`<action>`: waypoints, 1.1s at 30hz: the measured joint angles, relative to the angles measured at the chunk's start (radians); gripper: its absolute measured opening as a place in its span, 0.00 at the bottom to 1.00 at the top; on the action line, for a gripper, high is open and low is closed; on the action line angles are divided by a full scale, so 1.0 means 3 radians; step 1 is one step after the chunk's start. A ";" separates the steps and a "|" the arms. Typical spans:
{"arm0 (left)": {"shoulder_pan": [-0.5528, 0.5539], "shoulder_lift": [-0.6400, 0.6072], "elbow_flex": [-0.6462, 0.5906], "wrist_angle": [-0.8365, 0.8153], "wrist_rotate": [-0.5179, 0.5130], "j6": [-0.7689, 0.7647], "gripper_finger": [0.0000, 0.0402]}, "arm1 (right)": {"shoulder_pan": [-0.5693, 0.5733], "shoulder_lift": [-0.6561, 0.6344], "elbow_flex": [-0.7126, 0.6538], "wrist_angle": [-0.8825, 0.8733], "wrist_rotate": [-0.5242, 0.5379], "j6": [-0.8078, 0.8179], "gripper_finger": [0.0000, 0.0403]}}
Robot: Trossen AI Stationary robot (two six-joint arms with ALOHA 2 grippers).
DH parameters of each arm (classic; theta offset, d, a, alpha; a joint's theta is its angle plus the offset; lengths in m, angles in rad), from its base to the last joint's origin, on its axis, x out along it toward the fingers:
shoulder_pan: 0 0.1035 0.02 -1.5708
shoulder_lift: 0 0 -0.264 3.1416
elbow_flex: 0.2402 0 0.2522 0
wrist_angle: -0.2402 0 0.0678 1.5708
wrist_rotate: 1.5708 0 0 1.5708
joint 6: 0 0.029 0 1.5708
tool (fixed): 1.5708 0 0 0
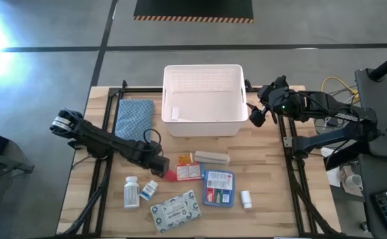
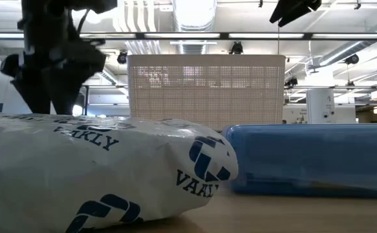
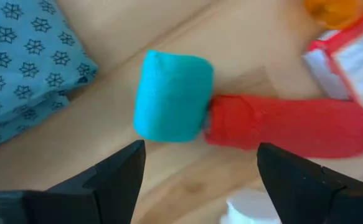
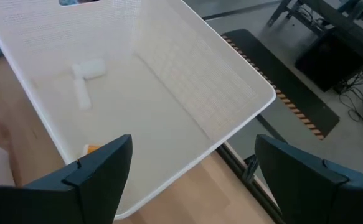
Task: Pick & place medical supplies in basket/bin
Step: Put the blue bandage into the white bin
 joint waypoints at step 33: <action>0.0461 0.0011 -0.0064 0.0142 -0.0074 0.1265 0.71 | -0.0001 0.0000 -0.0001 0.0000 0.0013 0.0174 0.81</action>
